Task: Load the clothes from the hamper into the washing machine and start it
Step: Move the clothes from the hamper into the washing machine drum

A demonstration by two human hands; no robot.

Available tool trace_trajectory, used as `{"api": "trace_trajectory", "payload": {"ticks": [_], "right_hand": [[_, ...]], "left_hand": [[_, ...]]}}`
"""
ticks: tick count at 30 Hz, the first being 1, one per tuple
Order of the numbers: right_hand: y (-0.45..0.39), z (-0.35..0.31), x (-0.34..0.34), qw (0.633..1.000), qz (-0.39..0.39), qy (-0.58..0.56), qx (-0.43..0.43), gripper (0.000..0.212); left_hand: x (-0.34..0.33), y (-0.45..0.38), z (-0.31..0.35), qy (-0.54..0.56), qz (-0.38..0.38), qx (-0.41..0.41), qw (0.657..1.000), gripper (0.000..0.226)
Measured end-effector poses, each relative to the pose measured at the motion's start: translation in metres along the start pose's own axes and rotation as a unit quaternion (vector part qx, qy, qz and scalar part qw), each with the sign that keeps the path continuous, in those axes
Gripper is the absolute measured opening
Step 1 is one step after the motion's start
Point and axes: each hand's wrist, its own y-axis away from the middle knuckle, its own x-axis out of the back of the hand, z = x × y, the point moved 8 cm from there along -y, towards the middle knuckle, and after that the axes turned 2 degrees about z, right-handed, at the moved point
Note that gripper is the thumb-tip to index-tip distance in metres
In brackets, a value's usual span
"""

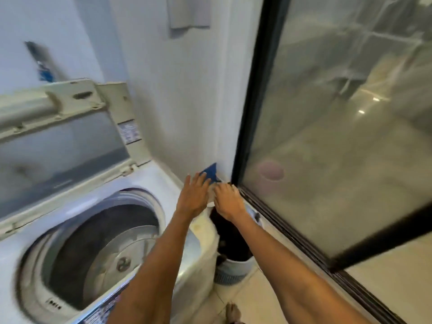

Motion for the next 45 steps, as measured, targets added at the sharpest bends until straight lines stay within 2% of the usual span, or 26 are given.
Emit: {"api": "trace_trajectory", "payload": {"ticks": [3, 6, 10, 13, 17, 20, 24, 27, 29, 31, 33, 34, 35, 36, 38, 41, 43, 45], "right_hand": [[0.016, 0.059, -0.022, 0.998, -0.03, -0.021, -0.041, 0.037], [0.017, 0.108, -0.054, 0.992, -0.077, -0.046, -0.083, 0.039], [-0.002, 0.16, -0.129, 0.982, -0.157, -0.08, -0.071, 0.039], [-0.019, 0.203, -0.215, 0.963, -0.217, -0.136, -0.081, 0.039], [-0.028, 0.253, -0.334, 0.931, -0.266, -0.204, -0.144, 0.044], [-0.036, 0.274, -0.407, 0.916, -0.287, -0.228, -0.165, 0.05], [-0.044, 0.279, -0.468, 0.899, -0.322, -0.235, -0.181, 0.073], [-0.046, 0.29, -0.495, 0.875, -0.339, -0.252, -0.235, 0.079], [-0.038, 0.297, -0.509, 0.849, -0.386, -0.263, -0.245, 0.067], [-0.029, 0.298, -0.508, 0.84, -0.409, -0.267, -0.236, 0.045], [-0.028, 0.295, -0.489, 0.844, -0.378, -0.296, -0.241, 0.026], [-0.029, 0.293, -0.476, 0.845, -0.358, -0.317, -0.239, 0.02], [-0.031, 0.287, -0.457, 0.847, -0.334, -0.342, -0.233, 0.024], [-0.034, 0.281, -0.438, 0.851, -0.307, -0.365, -0.221, 0.026], [-0.035, 0.268, -0.395, 0.835, -0.271, -0.431, -0.208, 0.004], [-0.034, 0.248, -0.336, 0.798, -0.257, -0.514, -0.181, 0.05], [-0.031, 0.234, -0.294, 0.808, -0.253, -0.512, -0.148, 0.067], [-0.027, 0.22, -0.261, 0.838, -0.252, -0.472, -0.105, 0.081]], "left_hand": [[-0.042, -0.03, 0.061, 0.025, -0.044, -0.044, 0.998, 0.047], [-0.098, -0.059, 0.1, 0.052, -0.085, -0.043, 0.994, 0.044], [-0.204, -0.09, 0.116, 0.138, -0.169, 0.074, 0.973, 0.042], [-0.302, -0.105, 0.111, 0.196, -0.226, 0.191, 0.935, 0.046], [-0.418, -0.108, 0.11, 0.248, -0.292, 0.292, 0.876, 0.055], [-0.488, -0.116, 0.109, 0.241, -0.311, 0.302, 0.868, 0.068], [-0.549, -0.128, 0.099, 0.162, -0.326, 0.277, 0.889, 0.074], [-0.572, -0.135, 0.094, 0.166, -0.369, 0.277, 0.872, 0.056], [-0.572, -0.137, 0.092, 0.159, -0.39, 0.257, 0.87, 0.035], [-0.558, -0.136, 0.088, 0.147, -0.365, 0.251, 0.885, 0.028], [-0.533, -0.131, 0.086, 0.194, -0.303, 0.283, 0.889, 0.023], [-0.519, -0.126, 0.085, 0.258, -0.261, 0.332, 0.869, 0.015], [-0.501, -0.121, 0.083, 0.328, -0.219, 0.381, 0.836, 0.006], [-0.481, -0.116, 0.078, 0.386, -0.165, 0.43, 0.8, 0.011], [-0.434, -0.11, 0.062, 0.457, -0.042, 0.506, 0.73, 0.028], [-0.348, -0.106, 0.04, 0.512, 0.097, 0.563, 0.641, 0.042], [-0.286, -0.106, 0.029, 0.539, 0.154, 0.567, 0.603, 0.039], [-0.23, -0.116, 0.028, 0.589, 0.183, 0.53, 0.582, 0.029]]}}
